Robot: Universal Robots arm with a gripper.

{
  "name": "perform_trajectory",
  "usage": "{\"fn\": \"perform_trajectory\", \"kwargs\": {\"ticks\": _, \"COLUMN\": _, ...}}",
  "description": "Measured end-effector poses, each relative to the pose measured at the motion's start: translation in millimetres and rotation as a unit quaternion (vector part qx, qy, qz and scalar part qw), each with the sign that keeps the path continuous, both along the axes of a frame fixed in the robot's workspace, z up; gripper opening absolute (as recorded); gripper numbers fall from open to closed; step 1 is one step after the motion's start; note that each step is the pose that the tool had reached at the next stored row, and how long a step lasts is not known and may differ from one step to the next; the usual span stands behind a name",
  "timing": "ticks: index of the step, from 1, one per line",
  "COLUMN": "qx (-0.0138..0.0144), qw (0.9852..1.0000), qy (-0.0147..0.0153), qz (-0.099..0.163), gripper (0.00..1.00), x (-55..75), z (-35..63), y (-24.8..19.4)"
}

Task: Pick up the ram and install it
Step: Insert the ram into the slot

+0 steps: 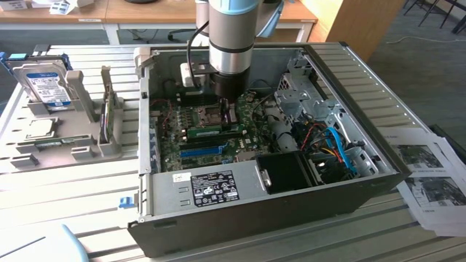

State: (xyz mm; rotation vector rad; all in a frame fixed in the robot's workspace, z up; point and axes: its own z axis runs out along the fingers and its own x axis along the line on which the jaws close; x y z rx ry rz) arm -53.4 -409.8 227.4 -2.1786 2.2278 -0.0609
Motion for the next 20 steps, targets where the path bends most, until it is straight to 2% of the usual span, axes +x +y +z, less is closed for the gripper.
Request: {"fn": "perform_trajectory", "kwargs": {"ticks": 20, "qx": 0.0000, "qw": 1.0000, "qy": 0.0000, "qz": 0.000, "gripper": 0.11, "x": 0.0, "z": -2.0, "y": 0.0}}
